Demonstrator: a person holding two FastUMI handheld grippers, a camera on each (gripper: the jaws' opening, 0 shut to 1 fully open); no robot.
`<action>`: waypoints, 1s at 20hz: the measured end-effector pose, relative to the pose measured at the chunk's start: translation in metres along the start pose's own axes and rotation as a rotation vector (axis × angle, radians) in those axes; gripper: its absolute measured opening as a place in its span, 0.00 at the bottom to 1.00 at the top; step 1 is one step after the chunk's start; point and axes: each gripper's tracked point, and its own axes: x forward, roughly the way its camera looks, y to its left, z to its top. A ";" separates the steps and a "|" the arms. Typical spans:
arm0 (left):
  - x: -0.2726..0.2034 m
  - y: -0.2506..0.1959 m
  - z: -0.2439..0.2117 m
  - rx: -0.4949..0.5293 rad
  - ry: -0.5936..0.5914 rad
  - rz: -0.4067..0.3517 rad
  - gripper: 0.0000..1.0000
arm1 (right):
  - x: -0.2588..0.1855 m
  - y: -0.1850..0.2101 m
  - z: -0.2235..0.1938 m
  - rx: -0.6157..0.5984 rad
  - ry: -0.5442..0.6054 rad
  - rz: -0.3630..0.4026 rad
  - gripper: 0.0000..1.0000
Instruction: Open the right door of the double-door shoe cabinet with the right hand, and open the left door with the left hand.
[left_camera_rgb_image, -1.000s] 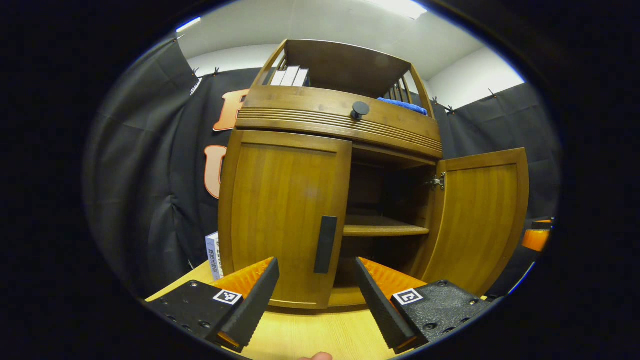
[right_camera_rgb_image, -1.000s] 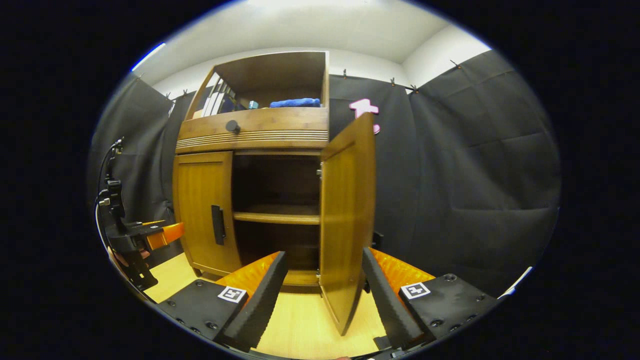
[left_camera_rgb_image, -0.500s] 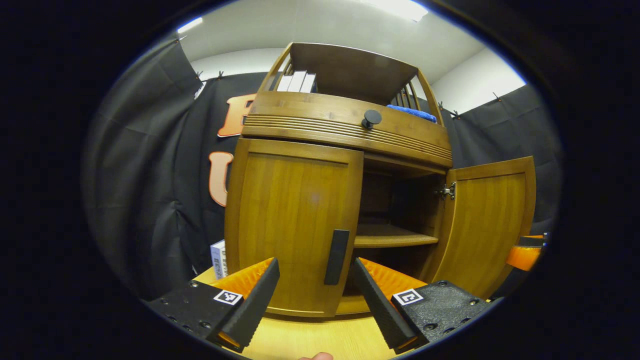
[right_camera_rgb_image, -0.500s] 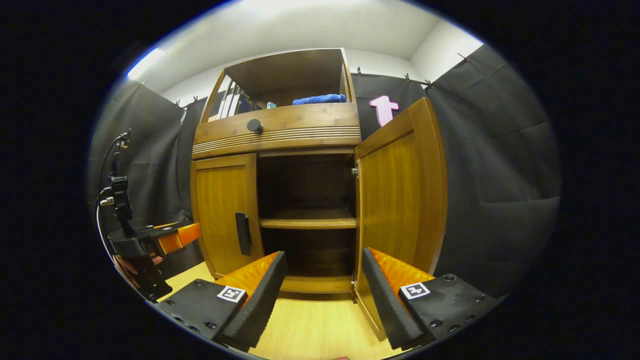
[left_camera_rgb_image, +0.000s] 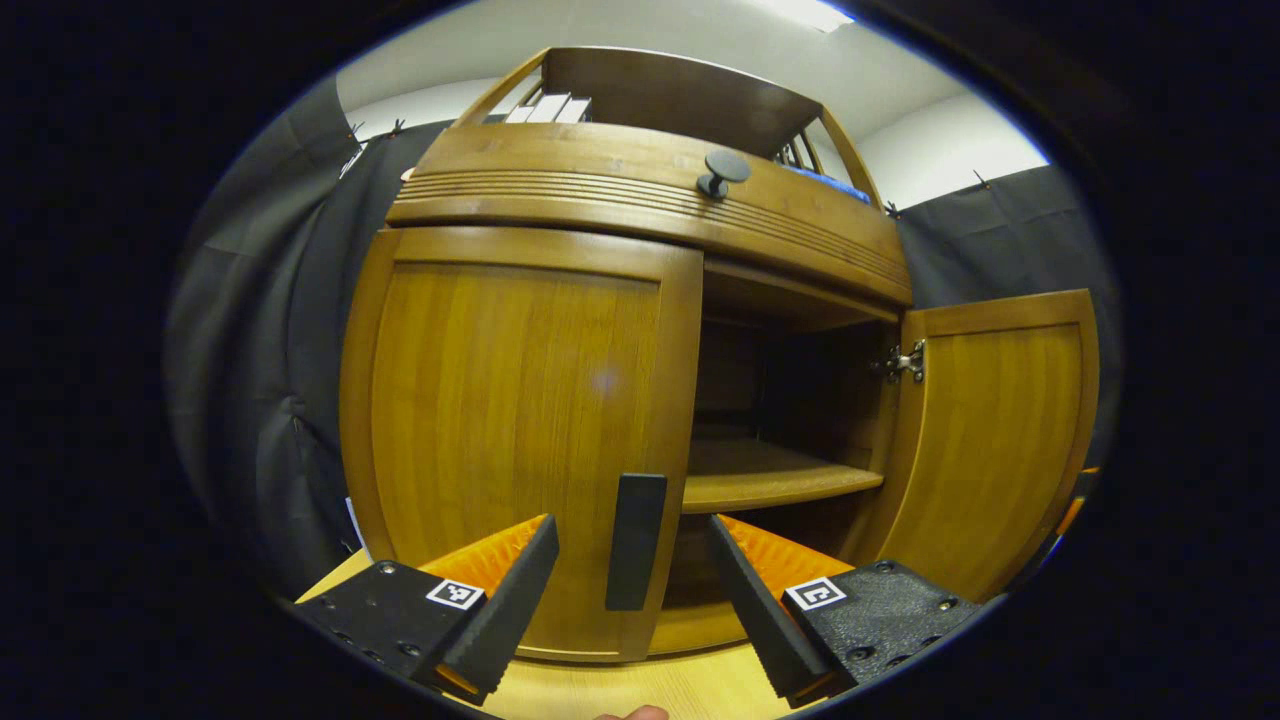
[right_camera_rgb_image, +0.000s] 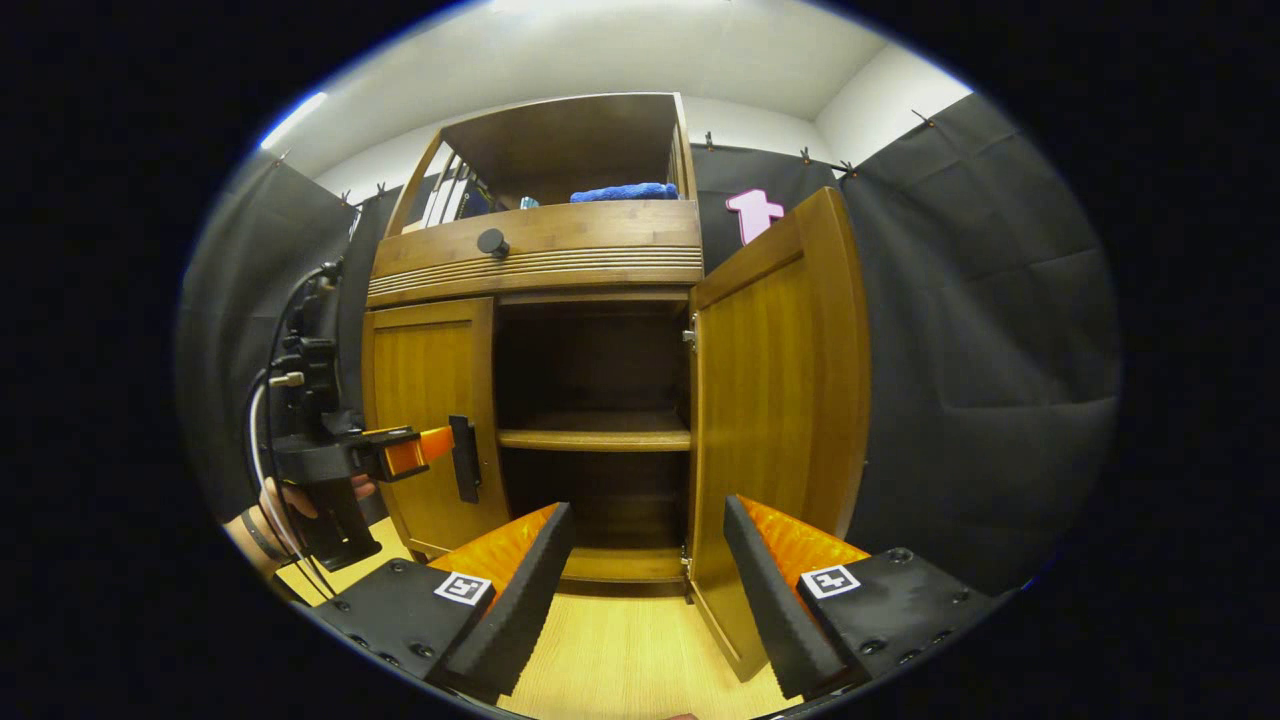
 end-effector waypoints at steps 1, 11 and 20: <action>0.007 0.001 -0.007 0.012 0.012 0.009 0.92 | -0.002 -0.003 0.000 0.003 0.000 -0.012 0.92; 0.050 0.016 -0.048 0.052 0.073 0.084 0.87 | -0.007 -0.012 -0.002 0.020 0.003 -0.052 0.97; 0.050 0.001 -0.048 0.054 0.063 0.010 0.28 | -0.003 -0.009 0.000 -0.001 0.002 -0.035 0.97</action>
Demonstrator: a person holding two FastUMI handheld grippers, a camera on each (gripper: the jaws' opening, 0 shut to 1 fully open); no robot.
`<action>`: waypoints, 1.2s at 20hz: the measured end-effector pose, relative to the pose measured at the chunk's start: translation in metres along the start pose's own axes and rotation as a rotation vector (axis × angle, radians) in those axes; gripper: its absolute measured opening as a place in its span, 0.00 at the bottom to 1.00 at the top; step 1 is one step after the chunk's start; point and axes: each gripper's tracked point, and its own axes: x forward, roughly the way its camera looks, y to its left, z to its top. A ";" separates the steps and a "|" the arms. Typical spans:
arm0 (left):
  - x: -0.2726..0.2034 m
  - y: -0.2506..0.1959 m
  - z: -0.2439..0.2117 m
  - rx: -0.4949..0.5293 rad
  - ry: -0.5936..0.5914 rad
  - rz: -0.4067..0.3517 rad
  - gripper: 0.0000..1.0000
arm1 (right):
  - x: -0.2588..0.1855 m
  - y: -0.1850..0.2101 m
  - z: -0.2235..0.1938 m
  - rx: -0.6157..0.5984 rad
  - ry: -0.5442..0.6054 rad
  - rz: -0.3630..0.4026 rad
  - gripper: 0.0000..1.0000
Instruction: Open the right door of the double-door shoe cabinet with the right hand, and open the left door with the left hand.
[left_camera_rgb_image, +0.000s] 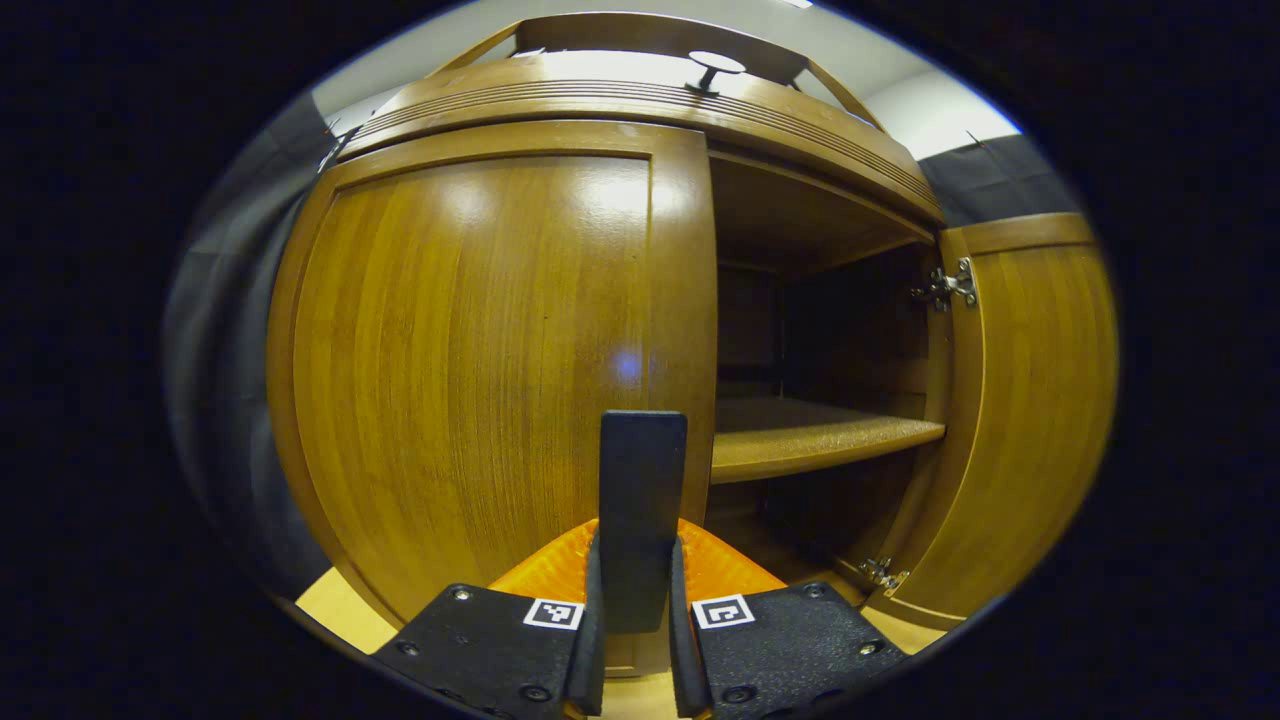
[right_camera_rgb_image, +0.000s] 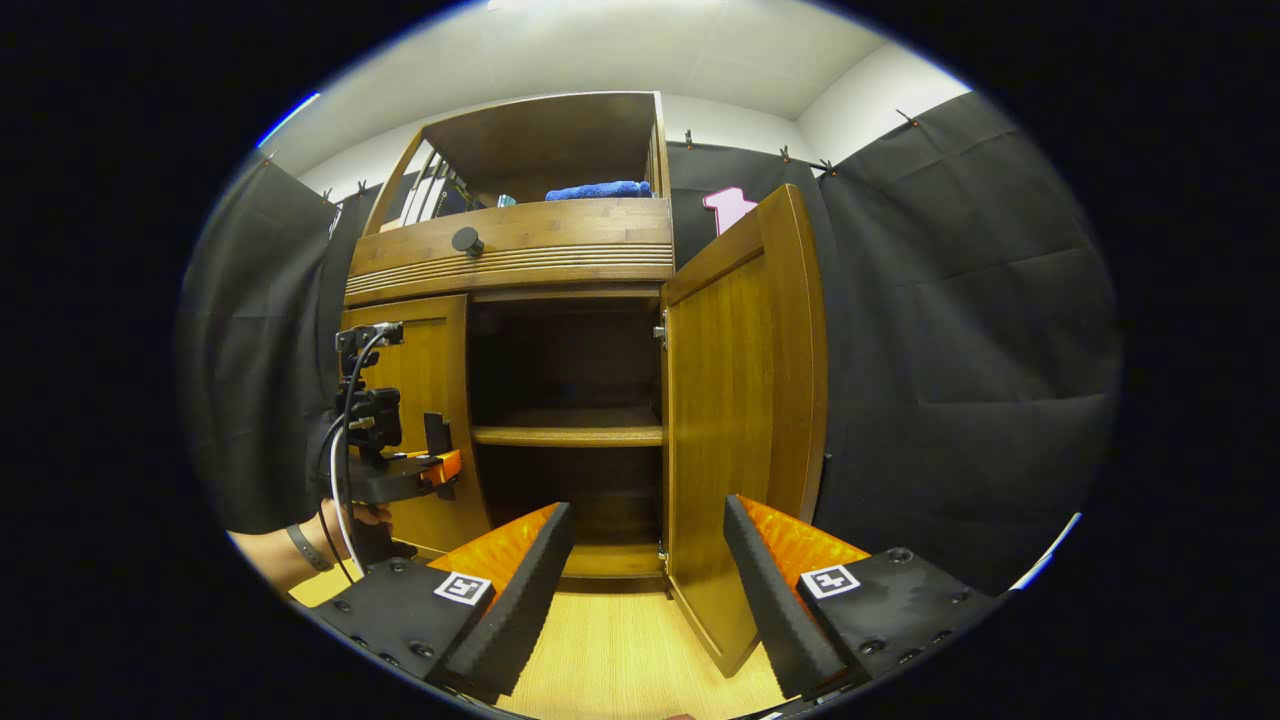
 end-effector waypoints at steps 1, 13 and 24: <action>-0.005 0.000 0.001 -0.019 0.008 -0.004 0.25 | 0.000 0.000 0.000 -0.006 -0.001 0.006 1.00; -0.162 0.057 0.004 -0.028 0.029 0.057 0.26 | 0.001 0.046 -0.007 -0.022 0.016 0.116 0.92; -0.230 0.143 0.009 0.032 -0.006 0.067 0.15 | -0.007 0.072 -0.008 -0.024 0.002 0.103 0.92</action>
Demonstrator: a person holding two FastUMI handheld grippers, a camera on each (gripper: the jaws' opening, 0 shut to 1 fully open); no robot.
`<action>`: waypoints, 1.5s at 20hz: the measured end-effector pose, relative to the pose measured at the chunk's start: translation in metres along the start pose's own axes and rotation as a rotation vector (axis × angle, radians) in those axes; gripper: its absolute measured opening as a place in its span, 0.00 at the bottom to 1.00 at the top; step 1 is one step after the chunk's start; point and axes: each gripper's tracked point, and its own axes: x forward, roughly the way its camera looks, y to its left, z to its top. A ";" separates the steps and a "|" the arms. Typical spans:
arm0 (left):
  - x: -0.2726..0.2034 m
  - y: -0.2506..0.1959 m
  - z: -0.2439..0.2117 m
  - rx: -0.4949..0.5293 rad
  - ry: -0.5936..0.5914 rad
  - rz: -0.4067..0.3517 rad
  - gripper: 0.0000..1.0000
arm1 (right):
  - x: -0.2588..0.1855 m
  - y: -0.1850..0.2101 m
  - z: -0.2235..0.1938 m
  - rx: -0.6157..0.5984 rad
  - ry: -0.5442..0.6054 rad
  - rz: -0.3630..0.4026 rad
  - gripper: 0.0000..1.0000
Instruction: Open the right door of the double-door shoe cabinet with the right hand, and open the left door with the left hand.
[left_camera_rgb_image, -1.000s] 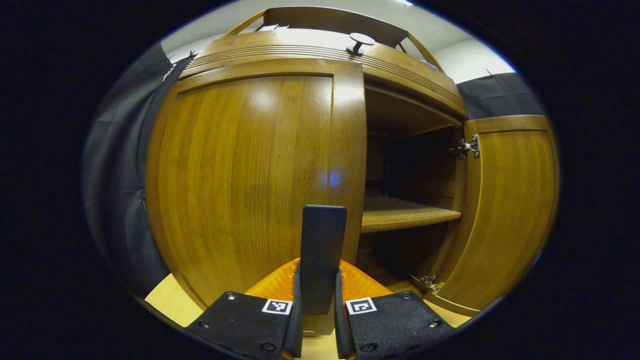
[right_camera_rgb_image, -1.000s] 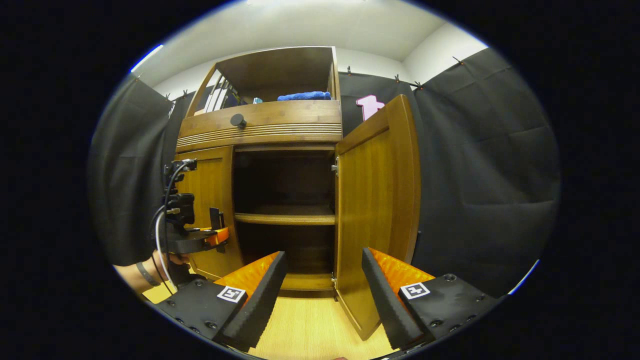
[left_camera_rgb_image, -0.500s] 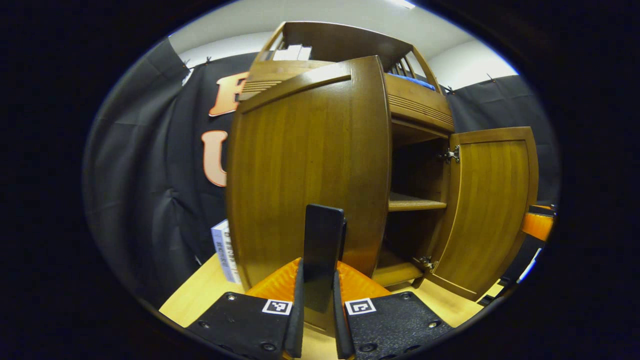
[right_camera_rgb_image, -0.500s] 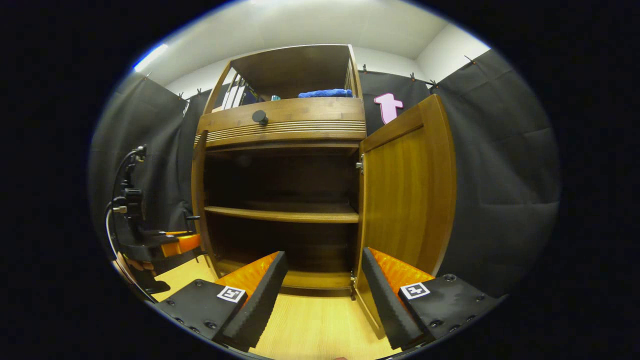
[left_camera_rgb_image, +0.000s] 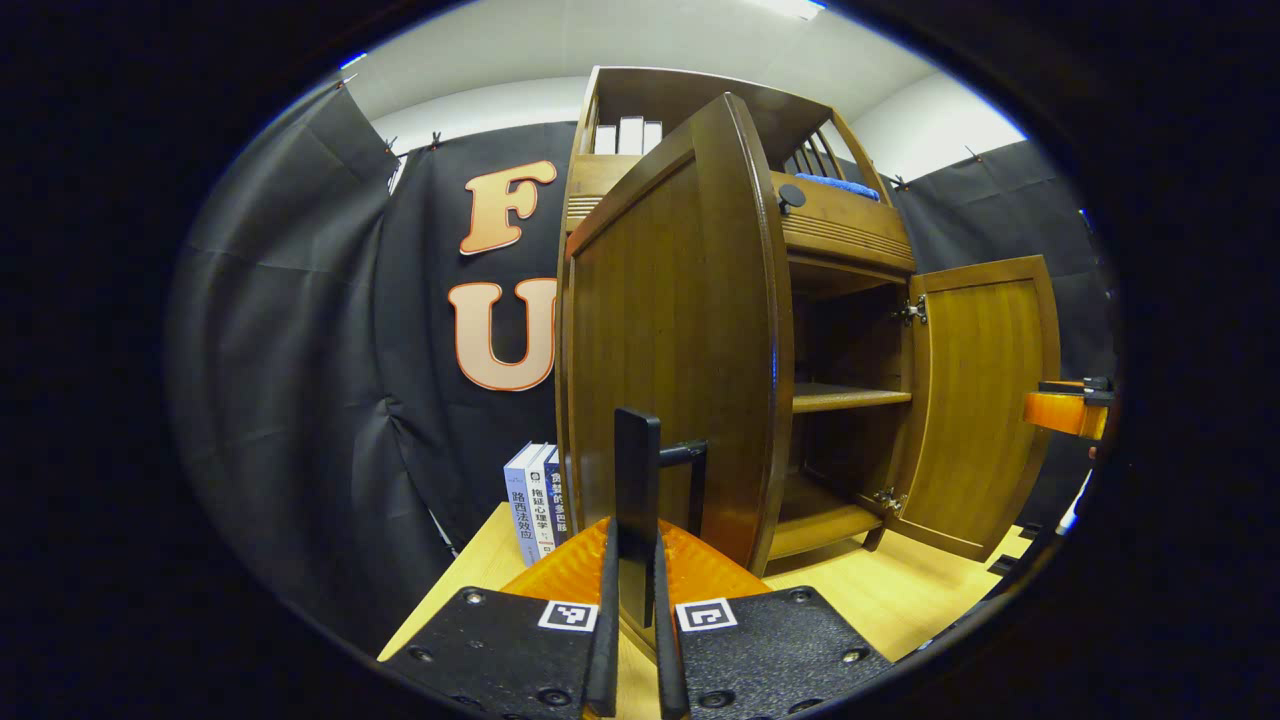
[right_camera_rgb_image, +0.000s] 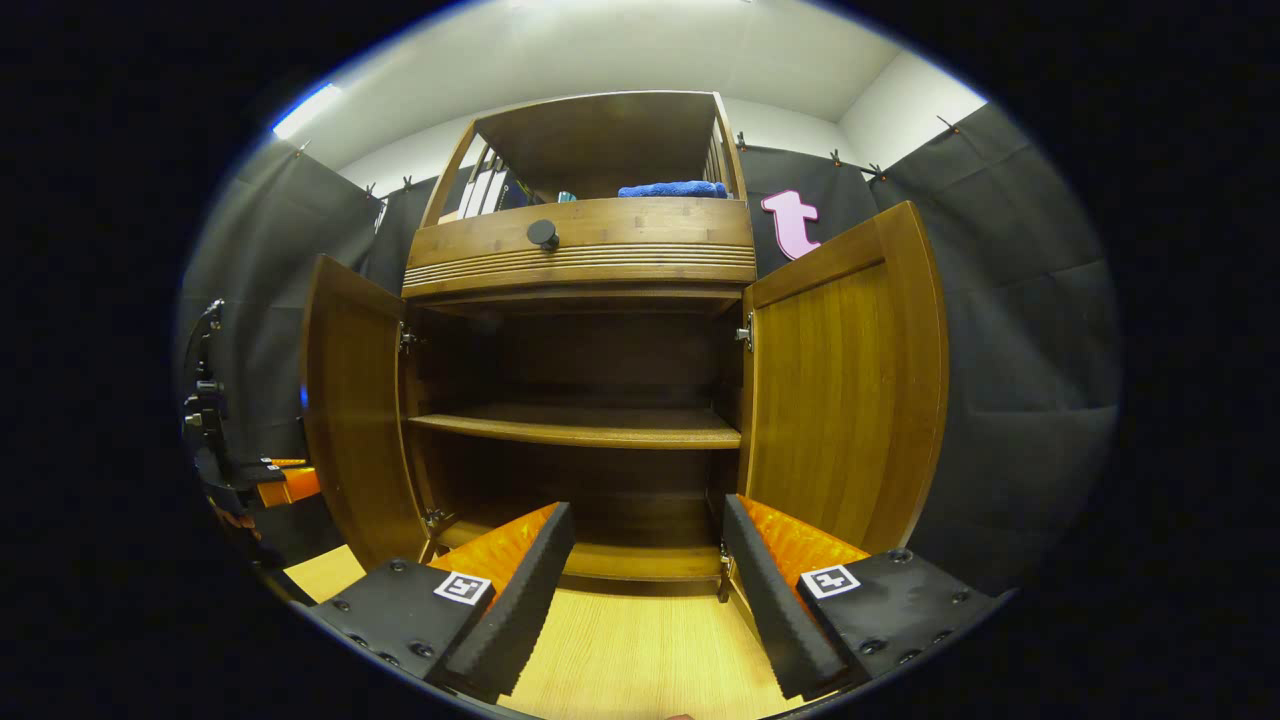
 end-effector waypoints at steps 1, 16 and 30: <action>-0.002 0.005 0.000 0.002 -0.003 -0.005 0.13 | -0.001 -0.001 -0.001 -0.002 -0.001 -0.012 0.92; -0.013 0.073 0.000 0.032 -0.062 -0.213 0.12 | -0.014 0.027 -0.008 -0.002 0.003 -0.151 0.92; -0.064 0.084 -0.032 0.044 0.004 -0.072 0.14 | -0.001 0.035 -0.010 0.018 0.012 -0.056 0.95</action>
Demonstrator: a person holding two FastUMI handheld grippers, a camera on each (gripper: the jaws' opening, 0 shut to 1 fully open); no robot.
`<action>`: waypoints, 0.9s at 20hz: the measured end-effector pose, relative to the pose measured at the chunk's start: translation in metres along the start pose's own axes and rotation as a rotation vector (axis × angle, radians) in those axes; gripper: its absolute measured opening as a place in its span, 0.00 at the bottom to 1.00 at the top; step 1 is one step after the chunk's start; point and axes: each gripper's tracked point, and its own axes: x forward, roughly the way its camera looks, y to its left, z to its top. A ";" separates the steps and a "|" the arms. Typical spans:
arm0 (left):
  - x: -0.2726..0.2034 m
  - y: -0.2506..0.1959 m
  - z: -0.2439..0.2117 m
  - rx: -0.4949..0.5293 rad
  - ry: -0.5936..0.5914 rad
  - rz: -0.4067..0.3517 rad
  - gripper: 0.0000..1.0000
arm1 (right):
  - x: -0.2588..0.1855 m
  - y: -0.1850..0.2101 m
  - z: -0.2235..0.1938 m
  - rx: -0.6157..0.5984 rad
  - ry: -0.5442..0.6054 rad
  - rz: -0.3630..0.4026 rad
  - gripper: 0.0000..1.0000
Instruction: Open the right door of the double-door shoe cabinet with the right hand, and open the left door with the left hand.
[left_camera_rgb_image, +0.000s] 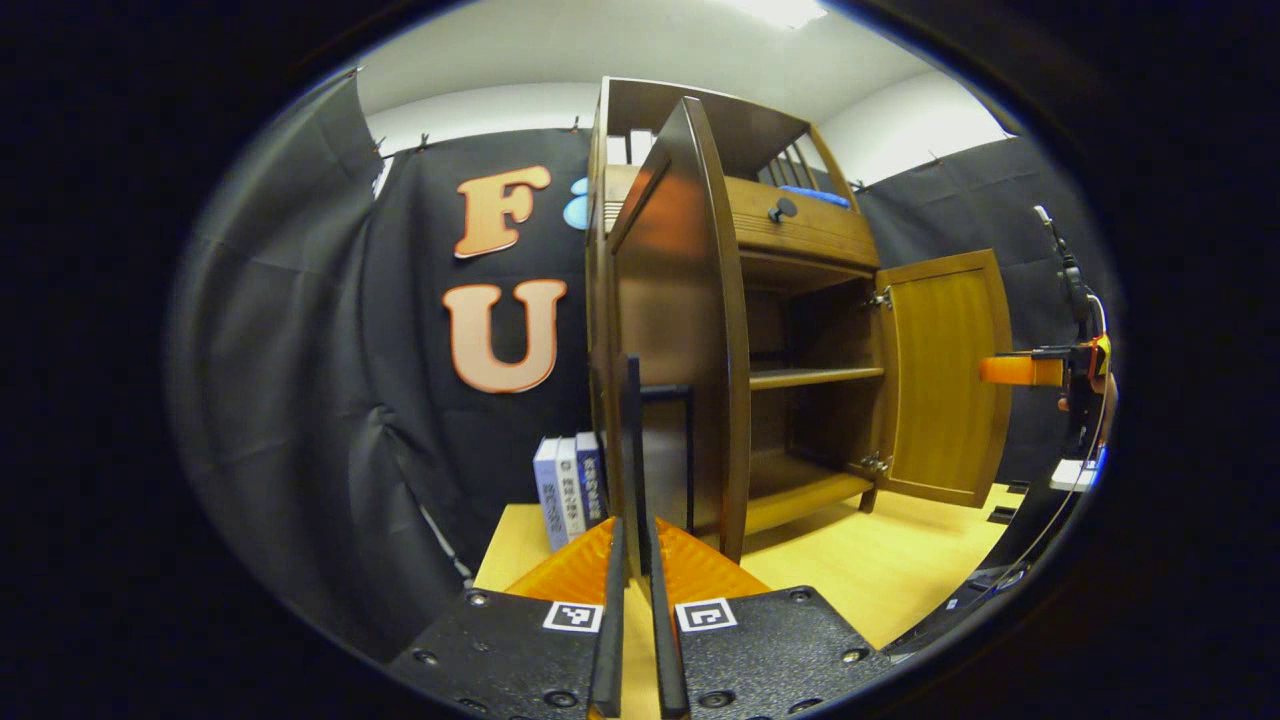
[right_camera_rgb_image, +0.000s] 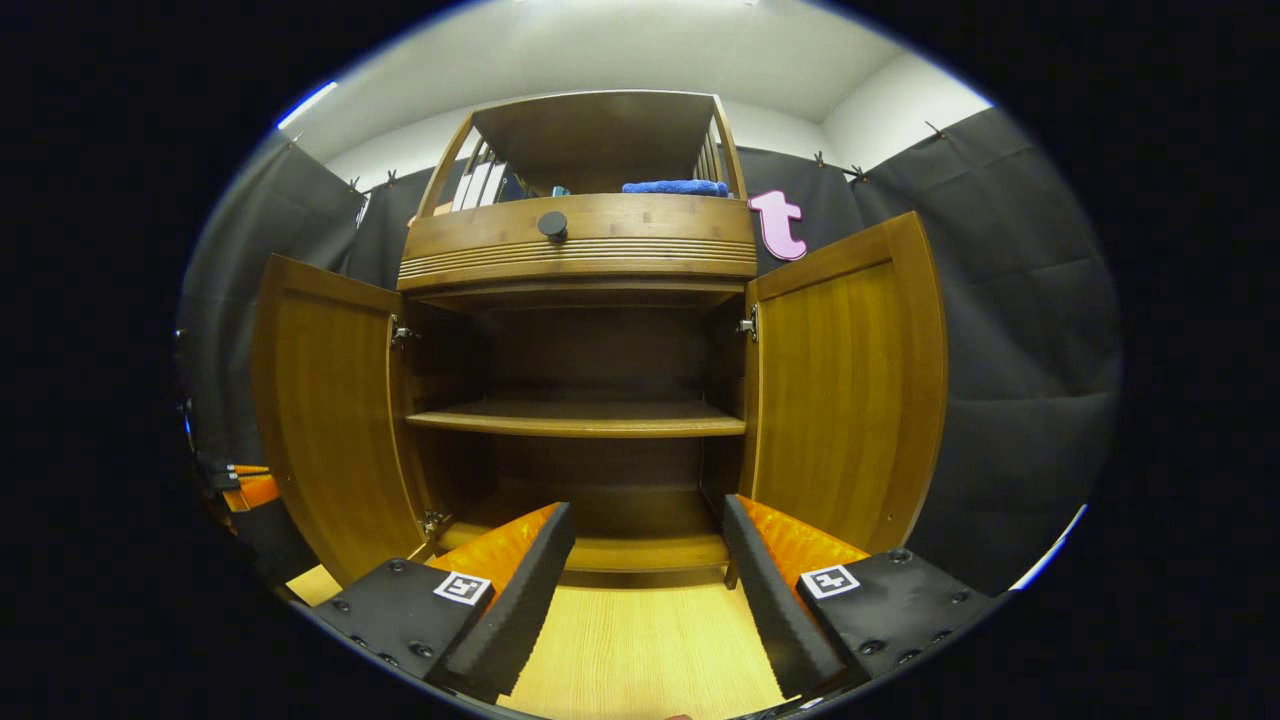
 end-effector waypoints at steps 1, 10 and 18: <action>-0.010 -0.003 0.003 0.001 0.001 0.031 0.13 | 0.000 -0.006 0.000 0.002 0.005 0.007 0.97; -0.029 -0.092 0.072 -0.060 -0.092 0.164 0.08 | -0.003 -0.060 0.007 0.038 -0.006 0.051 0.92; 0.008 -0.169 0.090 -0.192 -0.101 0.149 0.23 | -0.027 -0.093 0.016 0.040 -0.032 0.045 0.92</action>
